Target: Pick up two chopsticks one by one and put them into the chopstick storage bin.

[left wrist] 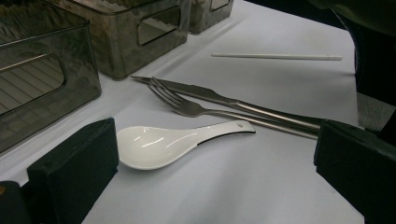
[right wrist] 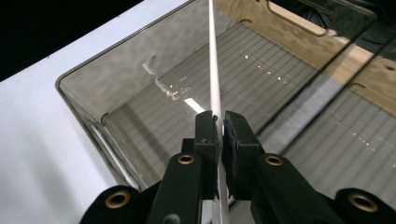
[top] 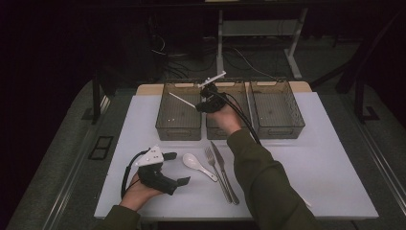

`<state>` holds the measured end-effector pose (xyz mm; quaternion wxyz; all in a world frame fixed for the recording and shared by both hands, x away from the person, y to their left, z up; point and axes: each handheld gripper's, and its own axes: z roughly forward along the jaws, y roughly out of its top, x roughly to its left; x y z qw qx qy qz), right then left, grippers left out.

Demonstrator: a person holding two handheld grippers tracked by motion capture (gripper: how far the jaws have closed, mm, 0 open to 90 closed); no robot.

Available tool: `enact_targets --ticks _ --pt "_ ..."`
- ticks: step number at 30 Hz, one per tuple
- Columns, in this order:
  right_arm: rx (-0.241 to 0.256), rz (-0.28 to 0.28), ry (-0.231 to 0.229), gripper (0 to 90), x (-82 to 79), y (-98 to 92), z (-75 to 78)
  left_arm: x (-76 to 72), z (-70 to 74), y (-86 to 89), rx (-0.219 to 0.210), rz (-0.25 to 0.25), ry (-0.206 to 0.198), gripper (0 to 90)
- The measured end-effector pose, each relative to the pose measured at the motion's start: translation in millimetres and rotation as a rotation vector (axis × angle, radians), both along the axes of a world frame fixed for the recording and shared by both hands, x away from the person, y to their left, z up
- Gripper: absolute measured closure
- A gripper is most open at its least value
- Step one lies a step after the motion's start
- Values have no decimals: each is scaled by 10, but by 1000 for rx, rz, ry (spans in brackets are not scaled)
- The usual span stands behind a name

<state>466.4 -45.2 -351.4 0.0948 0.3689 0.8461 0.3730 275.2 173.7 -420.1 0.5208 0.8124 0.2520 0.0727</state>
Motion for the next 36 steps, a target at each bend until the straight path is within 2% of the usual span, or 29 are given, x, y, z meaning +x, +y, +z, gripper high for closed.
enact_targets --ticks 20,27,29,36 --pt "-57 -41 36 840 247 443 -213 4 3 -3 -8 -5 2 0" --pt "-48 -42 40 827 261 504 -271 5 4 -8 -9 -8 1 0" --pt "-35 -44 38 765 255 503 -254 5 4 -10 -9 -9 1 0" --pt "-13 -15 34 695 232 445 -180 8 2 -13 -8 -9 0 0"
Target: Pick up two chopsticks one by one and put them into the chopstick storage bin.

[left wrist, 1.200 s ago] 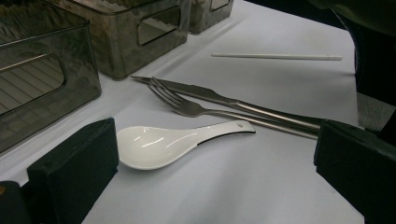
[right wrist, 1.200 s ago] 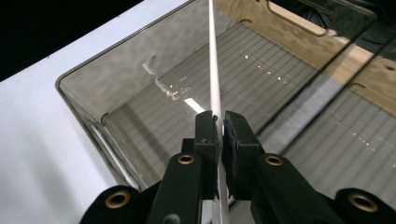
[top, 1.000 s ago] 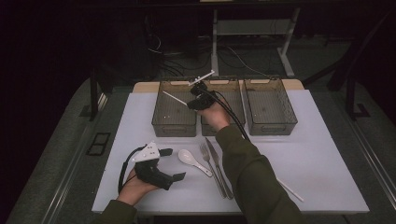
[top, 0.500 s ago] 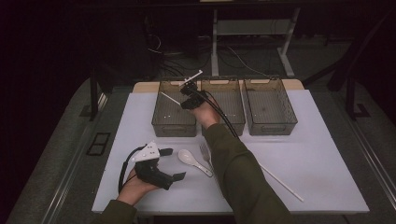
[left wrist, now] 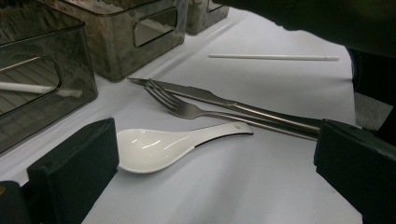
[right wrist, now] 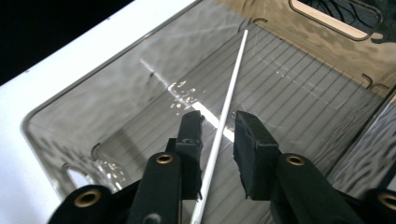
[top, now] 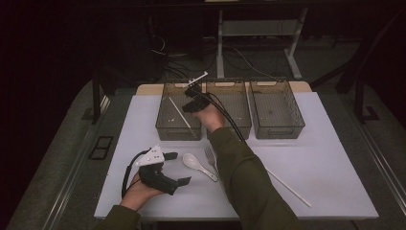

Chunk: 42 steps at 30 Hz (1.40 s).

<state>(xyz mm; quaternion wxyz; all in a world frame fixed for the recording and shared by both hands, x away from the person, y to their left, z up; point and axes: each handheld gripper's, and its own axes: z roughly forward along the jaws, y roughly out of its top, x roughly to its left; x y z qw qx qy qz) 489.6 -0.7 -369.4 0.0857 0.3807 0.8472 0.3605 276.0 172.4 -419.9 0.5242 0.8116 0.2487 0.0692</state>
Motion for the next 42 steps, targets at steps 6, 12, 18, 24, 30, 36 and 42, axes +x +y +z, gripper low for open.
enact_targets --ticks 6,12,18,24,30,36,42 --pt "51 26 -8 611 -54 -93 106 10 1 9 12 -4 -8 0" --pt "88 71 -36 560 -149 -250 181 4 -1 5 12 1 -5 0" --pt "104 98 -66 502 -268 -460 290 7 -4 5 20 5 -7 0" --pt "109 125 -107 442 -420 -653 367 5 -6 8 26 7 -7 0" --pt "112 132 -123 409 -558 -874 403 6 -11 6 21 10 -4 0" --pt "109 134 -129 393 -677 -1069 407 -5 -7 3 24 10 -4 0" --pt "114 140 -144 374 -815 -1267 419 -4 -9 7 26 10 -1 0"
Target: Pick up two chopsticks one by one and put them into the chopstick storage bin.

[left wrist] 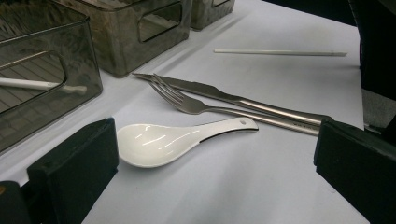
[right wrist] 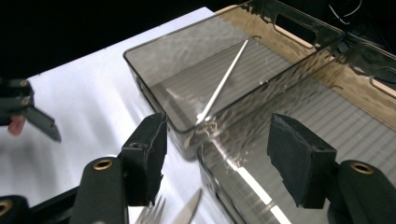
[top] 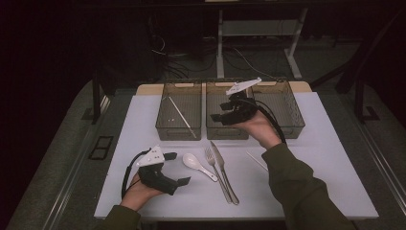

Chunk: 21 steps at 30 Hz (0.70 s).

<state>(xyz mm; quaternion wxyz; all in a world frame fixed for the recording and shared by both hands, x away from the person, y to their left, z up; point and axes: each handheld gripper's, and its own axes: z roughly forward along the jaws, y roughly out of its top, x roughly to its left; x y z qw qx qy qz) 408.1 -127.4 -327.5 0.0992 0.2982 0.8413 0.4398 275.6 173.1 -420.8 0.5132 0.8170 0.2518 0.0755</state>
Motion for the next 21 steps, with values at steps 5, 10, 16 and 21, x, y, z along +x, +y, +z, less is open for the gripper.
enact_targets --ticks 5,10,16,21 --pt "3 1 -6 370 -122 -171 -2 3 -7 -2 5 -1 -2 0" --pt "11 1 -9 370 -228 -354 -46 5 -9 -2 6 2 -2 0" --pt "18 -14 -3 370 -361 -560 -142 4 -14 0 12 2 0 0" --pt "13 -26 8 370 -490 -700 -272 5 -15 1 13 2 1 0"
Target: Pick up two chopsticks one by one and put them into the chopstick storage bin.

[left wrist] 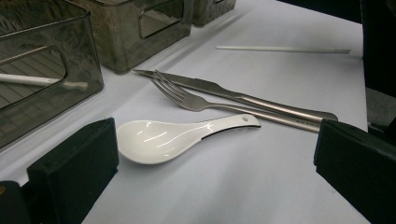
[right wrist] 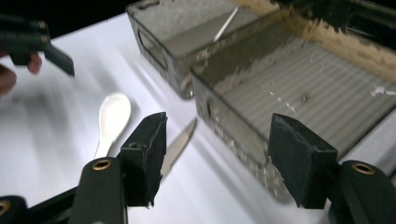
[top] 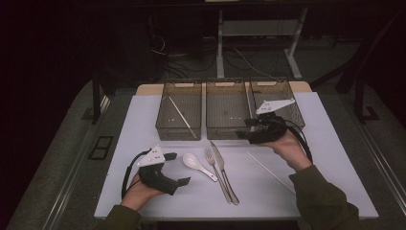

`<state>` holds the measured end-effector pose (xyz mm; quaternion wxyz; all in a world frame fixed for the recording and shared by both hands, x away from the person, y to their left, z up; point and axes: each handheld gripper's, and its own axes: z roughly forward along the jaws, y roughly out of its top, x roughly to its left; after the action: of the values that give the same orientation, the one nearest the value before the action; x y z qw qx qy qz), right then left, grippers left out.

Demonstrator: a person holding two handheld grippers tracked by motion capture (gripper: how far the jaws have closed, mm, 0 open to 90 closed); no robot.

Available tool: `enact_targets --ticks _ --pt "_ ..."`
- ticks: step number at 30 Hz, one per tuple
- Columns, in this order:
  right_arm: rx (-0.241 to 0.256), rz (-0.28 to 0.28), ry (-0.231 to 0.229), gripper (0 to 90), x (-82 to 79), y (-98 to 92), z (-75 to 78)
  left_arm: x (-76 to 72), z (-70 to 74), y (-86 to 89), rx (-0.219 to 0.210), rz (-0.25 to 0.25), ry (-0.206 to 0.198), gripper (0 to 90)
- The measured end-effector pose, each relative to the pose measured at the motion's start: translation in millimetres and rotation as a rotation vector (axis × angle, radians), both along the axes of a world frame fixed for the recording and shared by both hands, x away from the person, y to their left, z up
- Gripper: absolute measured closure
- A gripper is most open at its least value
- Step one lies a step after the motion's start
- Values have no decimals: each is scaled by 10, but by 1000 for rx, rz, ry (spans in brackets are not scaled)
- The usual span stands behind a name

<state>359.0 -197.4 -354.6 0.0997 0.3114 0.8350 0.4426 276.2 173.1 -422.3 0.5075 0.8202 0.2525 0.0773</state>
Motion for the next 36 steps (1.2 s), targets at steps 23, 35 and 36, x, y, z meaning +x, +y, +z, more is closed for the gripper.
enact_targets --ticks 23,35,36 --pt "-48 -61 78 405 -620 -618 -455 -14 -1 7 9 -2 -3 0" --pt "-79 -81 103 475 -846 -819 -605 -18 -10 4 15 -4 -1 0" --pt "-83 -82 102 488 -860 -835 -620 -18 -9 3 15 -5 -1 0"
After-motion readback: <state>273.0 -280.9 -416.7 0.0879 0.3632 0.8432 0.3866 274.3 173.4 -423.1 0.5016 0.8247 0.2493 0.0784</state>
